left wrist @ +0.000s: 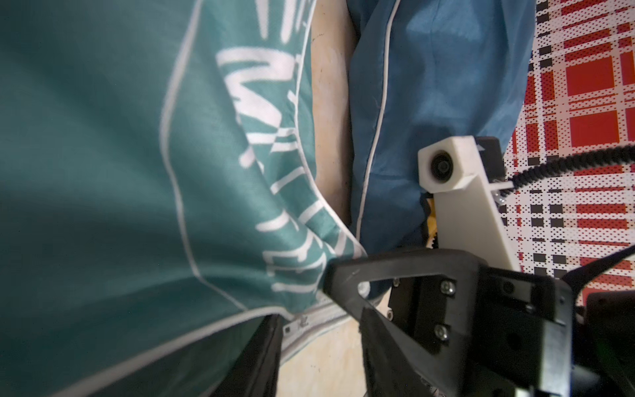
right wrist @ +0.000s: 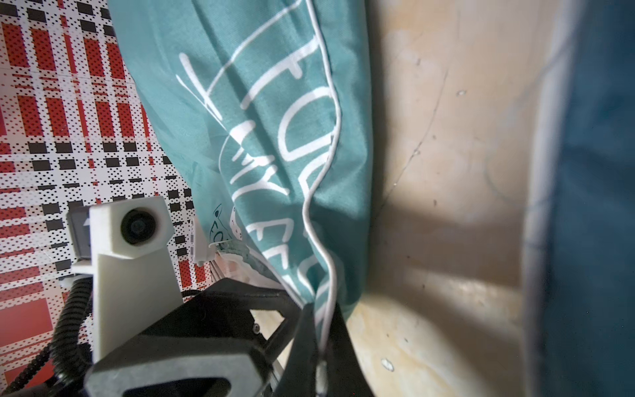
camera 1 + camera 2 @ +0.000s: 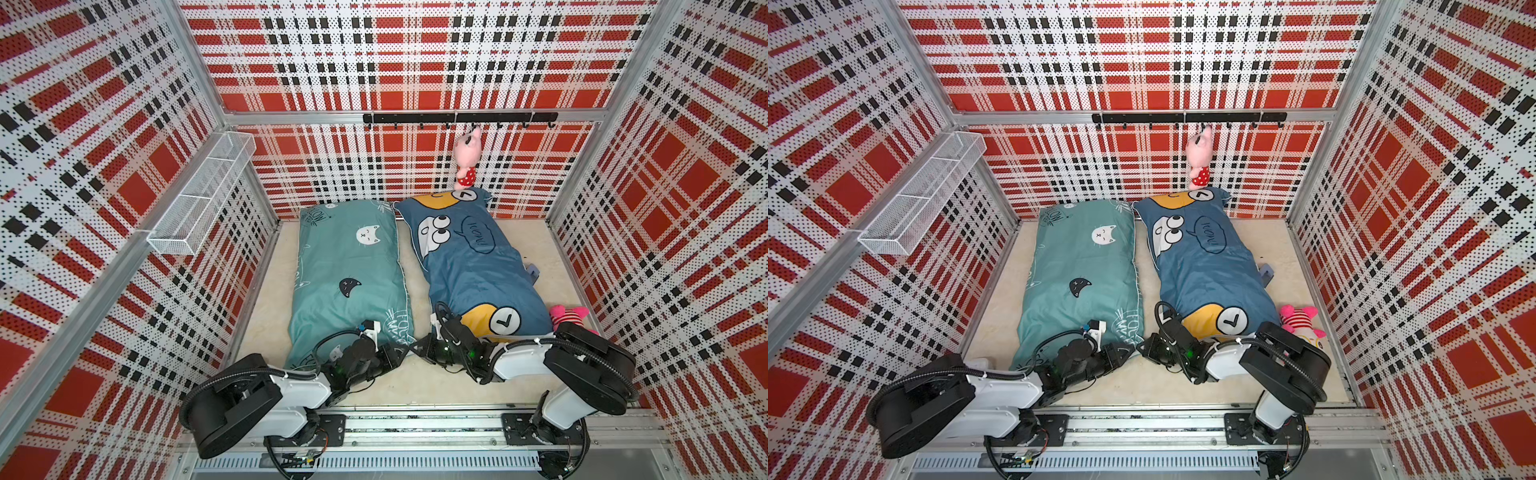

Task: Zip up pillowcases
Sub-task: Pick up the pillowcase from the center of the board, then zip the zipper on the pillowcase.

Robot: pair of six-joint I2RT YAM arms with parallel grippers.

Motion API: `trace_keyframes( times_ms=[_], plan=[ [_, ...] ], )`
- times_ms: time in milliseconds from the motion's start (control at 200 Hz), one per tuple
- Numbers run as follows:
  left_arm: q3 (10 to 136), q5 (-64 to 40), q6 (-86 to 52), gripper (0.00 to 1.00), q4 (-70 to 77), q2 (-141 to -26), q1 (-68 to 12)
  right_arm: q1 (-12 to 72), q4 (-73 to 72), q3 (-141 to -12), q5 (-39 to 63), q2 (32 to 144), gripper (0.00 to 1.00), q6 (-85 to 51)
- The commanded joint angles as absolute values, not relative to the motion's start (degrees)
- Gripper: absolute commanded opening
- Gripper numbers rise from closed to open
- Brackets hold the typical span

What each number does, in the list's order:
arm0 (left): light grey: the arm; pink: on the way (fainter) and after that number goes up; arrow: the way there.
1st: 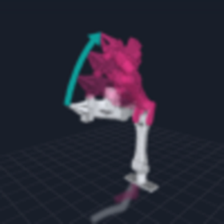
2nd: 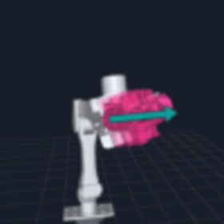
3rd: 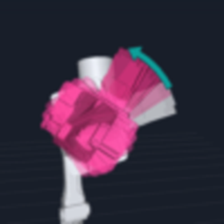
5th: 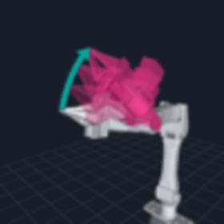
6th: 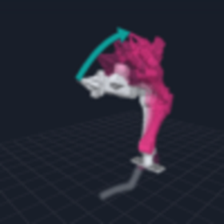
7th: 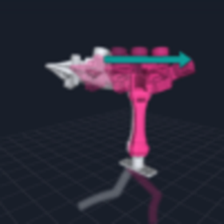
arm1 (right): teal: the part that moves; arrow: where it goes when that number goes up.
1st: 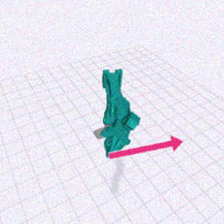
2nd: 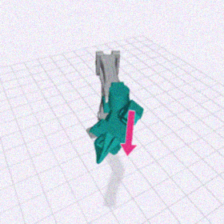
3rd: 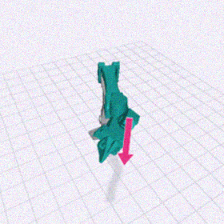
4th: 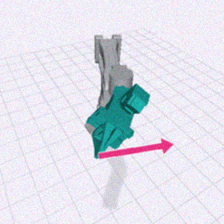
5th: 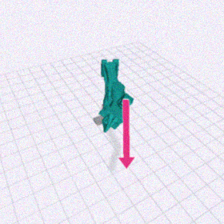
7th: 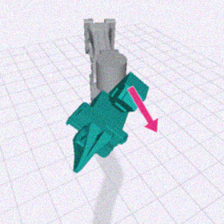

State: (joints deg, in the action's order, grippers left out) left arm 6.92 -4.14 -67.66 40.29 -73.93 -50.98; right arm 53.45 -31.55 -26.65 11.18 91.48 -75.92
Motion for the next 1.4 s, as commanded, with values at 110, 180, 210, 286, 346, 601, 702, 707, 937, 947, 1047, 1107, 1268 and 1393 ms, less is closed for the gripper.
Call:
trace_keyframes(
  times_ms=[110, 180, 210, 286, 346, 601, 702, 707, 937, 947, 1047, 1107, 1268, 1393],
  plan=[
    [7.43, -5.10, -68.37, 0.38, 42.48, -73.39, -51.50, 53.16, -29.47, -26.81, 8.65, 89.48, 0.00, -75.19],
    [7.33, -5.19, -68.52, 0.36, 42.48, -73.39, -51.50, 53.09, -29.19, -26.76, 8.49, 89.35, 0.00, -75.06],
    [7.30, -5.20, -68.54, 0.35, 42.41, -73.39, -51.50, 53.06, -29.18, -26.80, 8.62, 89.38, 0.00, -75.01],
    [7.30, -5.03, -68.52, 0.33, 42.44, -73.52, -51.50, 53.06, -29.35, -26.89, 8.91, 89.52, 0.00, -75.03],
    [7.34, -5.18, -68.50, 0.30, 42.41, -73.89, -51.51, 53.09, -29.62, -26.89, 8.88, 89.64, 0.00, -75.07],
    [7.46, -5.25, -68.39, 0.20, 42.38, -74.61, -51.50, 53.06, -29.62, -26.21, 8.54, 89.21, 0.00, -75.15],
    [7.81, -5.45, -68.28, 0.18, 42.44, -75.38, -51.57, 53.09, -29.78, -26.20, 8.54, 89.13, 0.00, -75.15],
    [7.86, -5.45, -68.29, 0.17, 42.40, -75.40, -51.58, 53.09, -29.78, -26.20, 8.54, 89.13, 0.00, -75.15],
    [7.82, -5.11, -68.05, 0.13, 42.43, -75.98, -51.68, 53.08, -29.73, -26.08, 8.17, 88.51, 0.00, -75.22],
    [7.82, -5.10, -68.10, 0.13, 42.40, -75.99, -51.68, 53.09, -29.72, -26.05, 8.18, 88.47, 0.00, -75.19],
    [7.99, -4.84, -67.99, 0.17, 42.40, -76.50, -51.59, 53.08, -29.71, -26.00, 8.22, 88.41, 0.00, -75.08],
    [8.34, -4.78, -67.80, 0.17, 42.40, -76.80, -51.54, 53.08, -29.81, -25.84, 8.28, 88.42, 0.00, -75.08],
    [9.20, -4.84, -67.06, 0.17, 42.41, -77.67, -51.50, 53.09, -30.06, -25.41, 8.32, 88.12, 0.00, -75.15],
    [9.79, -4.87, -66.71, 0.15, 42.38, -78.55, -51.50, 53.06, -29.81, -25.25, 8.18, 87.67, 0.00, -74.98]
  ],
)
